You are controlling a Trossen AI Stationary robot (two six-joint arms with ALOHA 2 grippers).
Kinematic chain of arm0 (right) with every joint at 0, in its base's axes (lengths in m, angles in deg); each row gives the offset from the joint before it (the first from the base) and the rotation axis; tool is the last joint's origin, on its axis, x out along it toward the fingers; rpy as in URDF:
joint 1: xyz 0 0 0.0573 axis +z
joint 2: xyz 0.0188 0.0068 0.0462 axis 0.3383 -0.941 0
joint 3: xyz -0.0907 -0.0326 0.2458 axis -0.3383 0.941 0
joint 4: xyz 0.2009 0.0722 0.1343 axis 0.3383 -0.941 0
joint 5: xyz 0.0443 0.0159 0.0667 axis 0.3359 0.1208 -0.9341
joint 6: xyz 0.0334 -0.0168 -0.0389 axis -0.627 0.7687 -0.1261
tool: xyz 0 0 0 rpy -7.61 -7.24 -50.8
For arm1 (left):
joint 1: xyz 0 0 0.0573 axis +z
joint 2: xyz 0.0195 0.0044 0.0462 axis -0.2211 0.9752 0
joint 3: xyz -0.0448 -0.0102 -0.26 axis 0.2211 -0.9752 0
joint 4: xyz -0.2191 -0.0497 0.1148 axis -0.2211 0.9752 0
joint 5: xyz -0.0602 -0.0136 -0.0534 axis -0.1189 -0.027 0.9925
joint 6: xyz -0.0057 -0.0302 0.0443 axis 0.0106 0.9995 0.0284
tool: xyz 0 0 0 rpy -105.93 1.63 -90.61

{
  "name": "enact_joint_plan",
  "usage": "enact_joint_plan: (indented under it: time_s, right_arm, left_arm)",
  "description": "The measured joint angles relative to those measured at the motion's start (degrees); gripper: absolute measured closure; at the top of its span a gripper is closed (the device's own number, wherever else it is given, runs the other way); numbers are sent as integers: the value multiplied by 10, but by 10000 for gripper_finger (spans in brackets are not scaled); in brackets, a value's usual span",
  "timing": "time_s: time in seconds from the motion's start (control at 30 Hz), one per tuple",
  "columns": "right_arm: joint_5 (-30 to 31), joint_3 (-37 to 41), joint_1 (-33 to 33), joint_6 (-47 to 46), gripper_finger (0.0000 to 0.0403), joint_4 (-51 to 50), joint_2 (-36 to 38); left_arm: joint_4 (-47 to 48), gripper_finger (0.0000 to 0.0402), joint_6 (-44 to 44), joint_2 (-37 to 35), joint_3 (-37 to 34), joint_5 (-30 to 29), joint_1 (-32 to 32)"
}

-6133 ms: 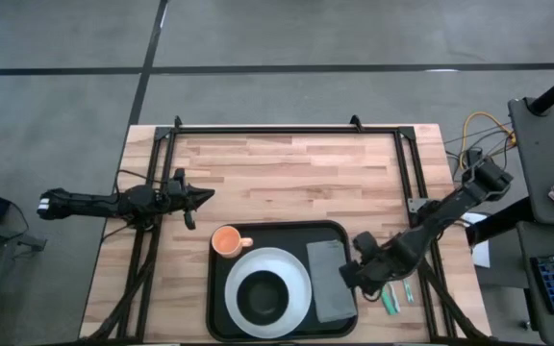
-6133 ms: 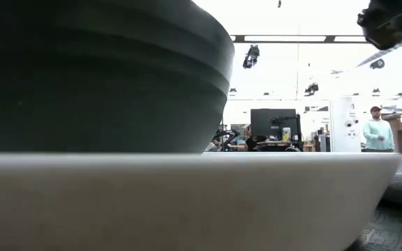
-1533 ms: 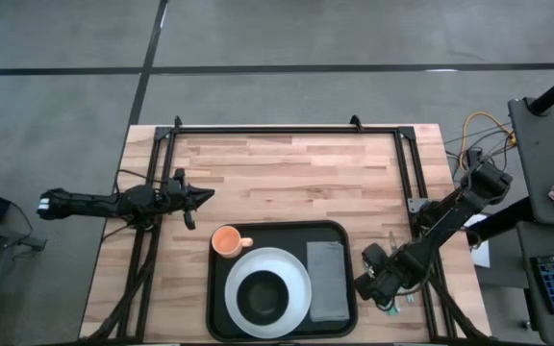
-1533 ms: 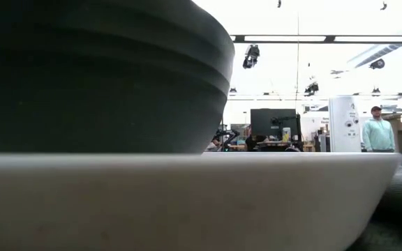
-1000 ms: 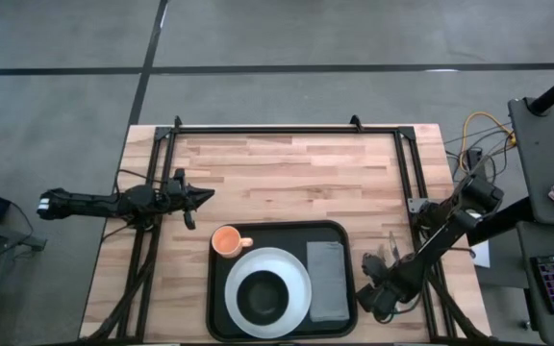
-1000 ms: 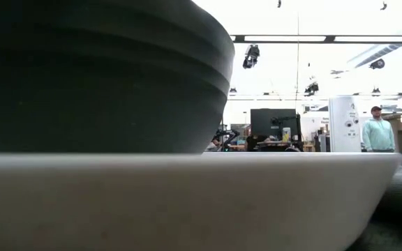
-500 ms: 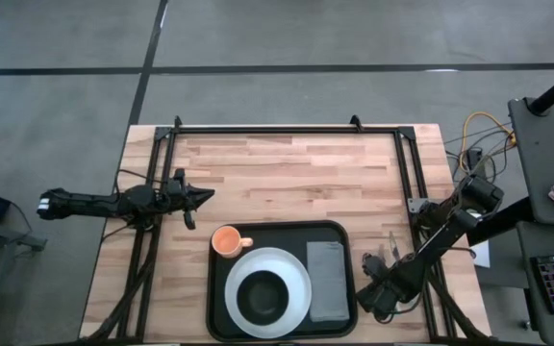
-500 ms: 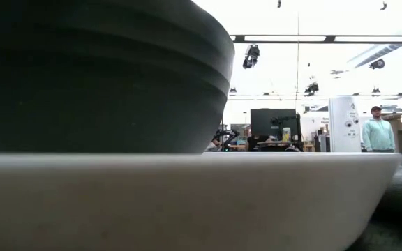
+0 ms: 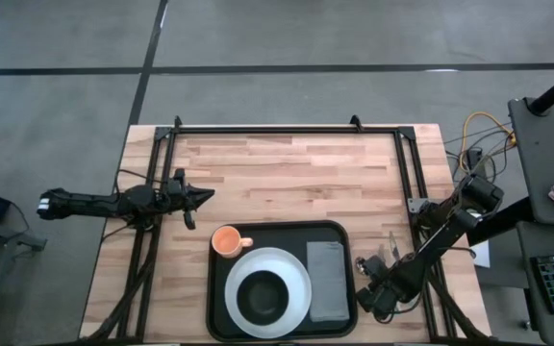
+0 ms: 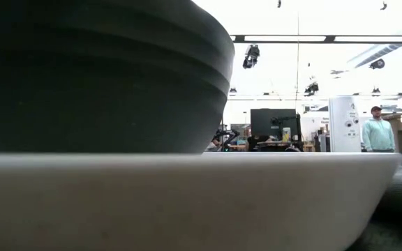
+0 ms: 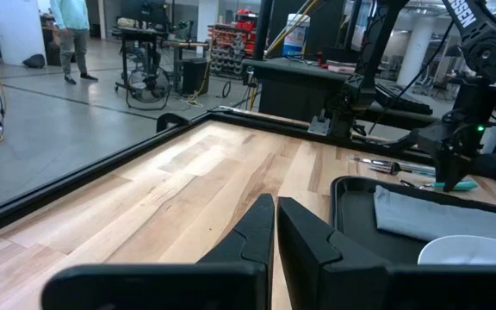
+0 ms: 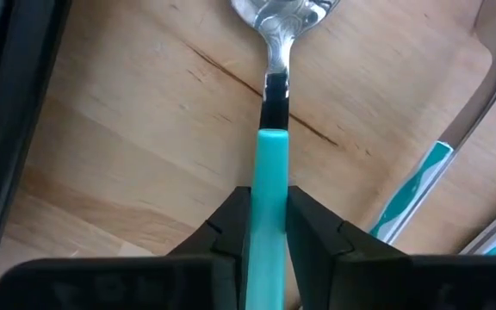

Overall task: Set up tray
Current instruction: Put the green spoon on top of the gray napkin on the black tray

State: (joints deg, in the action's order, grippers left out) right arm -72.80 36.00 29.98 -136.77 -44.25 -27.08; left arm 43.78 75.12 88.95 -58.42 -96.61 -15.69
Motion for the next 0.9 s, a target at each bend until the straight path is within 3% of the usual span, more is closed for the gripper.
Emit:
enact_joint_plan:
  time_s: [0.37,0.53,0.9]
  right_arm:
    - [14,0,-1,-81,359,-9,52]
    - [84,-19,-2,-160,358,-9,65]
    - [127,-77,-53,-133,358,-19,59]
  left_arm:
    - [0,402,0,0,0,0,0]
    - [0,402,2,0,0,0,0]
    - [0,402,9,0,0,0,0]
